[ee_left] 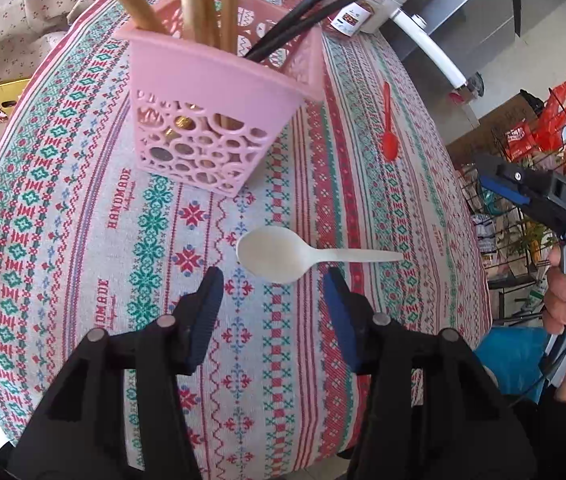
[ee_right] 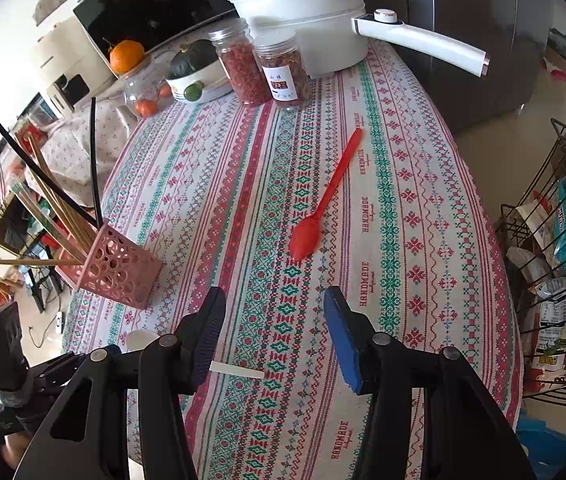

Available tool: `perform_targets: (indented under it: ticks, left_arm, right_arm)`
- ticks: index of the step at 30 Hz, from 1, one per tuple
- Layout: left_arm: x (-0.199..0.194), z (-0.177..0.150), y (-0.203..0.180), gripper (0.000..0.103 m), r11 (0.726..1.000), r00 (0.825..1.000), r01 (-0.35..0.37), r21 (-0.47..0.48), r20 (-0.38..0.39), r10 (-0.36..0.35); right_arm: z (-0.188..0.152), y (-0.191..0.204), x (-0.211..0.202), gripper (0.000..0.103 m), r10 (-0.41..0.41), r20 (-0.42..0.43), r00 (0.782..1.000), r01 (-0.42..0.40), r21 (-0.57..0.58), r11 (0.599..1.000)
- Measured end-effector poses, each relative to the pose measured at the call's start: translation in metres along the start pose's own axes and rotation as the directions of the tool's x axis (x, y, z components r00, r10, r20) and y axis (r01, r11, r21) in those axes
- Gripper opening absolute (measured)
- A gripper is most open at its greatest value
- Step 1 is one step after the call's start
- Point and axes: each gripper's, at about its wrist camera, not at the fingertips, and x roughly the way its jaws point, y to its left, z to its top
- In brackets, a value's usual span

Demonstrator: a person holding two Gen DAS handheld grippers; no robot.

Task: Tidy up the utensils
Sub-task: 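Move the left tool down toward the white plastic spoon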

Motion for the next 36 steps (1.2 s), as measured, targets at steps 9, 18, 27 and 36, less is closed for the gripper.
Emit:
perform_targets:
  ticks: [9,18,27,36]
  left_arm:
    - [0.016,0.011,-0.008,0.006,0.999,0.998,-0.033,0.013,0.048,0.032]
    - [-0.032,0.012,-0.051,0.002,0.970,0.978,-0.045,0.237,0.210,-0.006]
    - [-0.031,0.010,-0.047,0.038,0.968,0.991,-0.047,0.248,0.134,0.014]
    - [0.019,0.013,-0.028,0.042,0.991,0.996,-0.019,0.134,0.092,0.007]
  right_arm:
    - [0.003,-0.021,0.006,0.054,-0.035,-0.007,0.999,0.036,0.062,0.997]
    - [0.023,-0.055,0.017,0.054,-0.068,0.005,0.998,0.066,0.179,0.982]
    - [0.030,-0.050,0.066,0.054,-0.012,-0.092,0.996,0.034,0.233,0.972]
    - [0.032,-0.031,0.089,0.054,-0.012,-0.101,0.995,0.034,0.212,0.977]
